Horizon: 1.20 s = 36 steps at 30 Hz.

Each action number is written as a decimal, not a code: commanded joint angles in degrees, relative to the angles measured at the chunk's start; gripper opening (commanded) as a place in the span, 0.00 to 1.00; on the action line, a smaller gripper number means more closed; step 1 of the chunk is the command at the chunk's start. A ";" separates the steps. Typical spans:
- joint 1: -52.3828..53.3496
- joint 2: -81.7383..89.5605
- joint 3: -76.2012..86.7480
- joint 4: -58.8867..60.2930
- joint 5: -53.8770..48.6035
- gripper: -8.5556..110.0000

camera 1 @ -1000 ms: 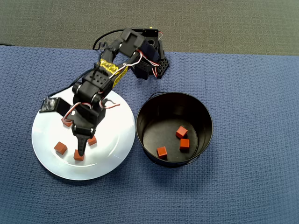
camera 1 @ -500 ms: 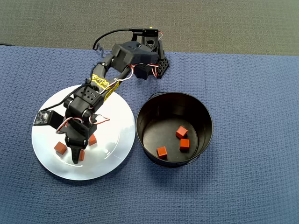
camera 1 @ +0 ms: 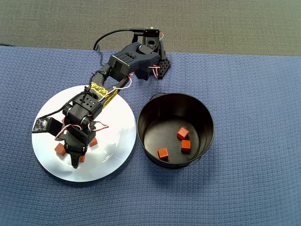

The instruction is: Pick up the red cubes from the white plate and place them in the black recipient

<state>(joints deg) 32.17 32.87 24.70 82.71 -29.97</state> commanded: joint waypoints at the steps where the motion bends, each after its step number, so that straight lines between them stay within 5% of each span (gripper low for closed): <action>1: 0.44 0.35 -4.83 0.79 -0.09 0.24; 5: 0.79 -0.97 -6.50 0.79 -0.18 0.22; 10: 0.97 -1.49 -8.09 1.14 1.93 0.07; 18: 2.46 2.29 -8.61 2.90 4.66 0.07; 29: 1.23 25.84 -5.27 15.56 12.04 0.07; 36: -6.15 47.29 13.54 15.91 13.45 0.07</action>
<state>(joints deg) 30.67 65.83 29.88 98.53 -17.93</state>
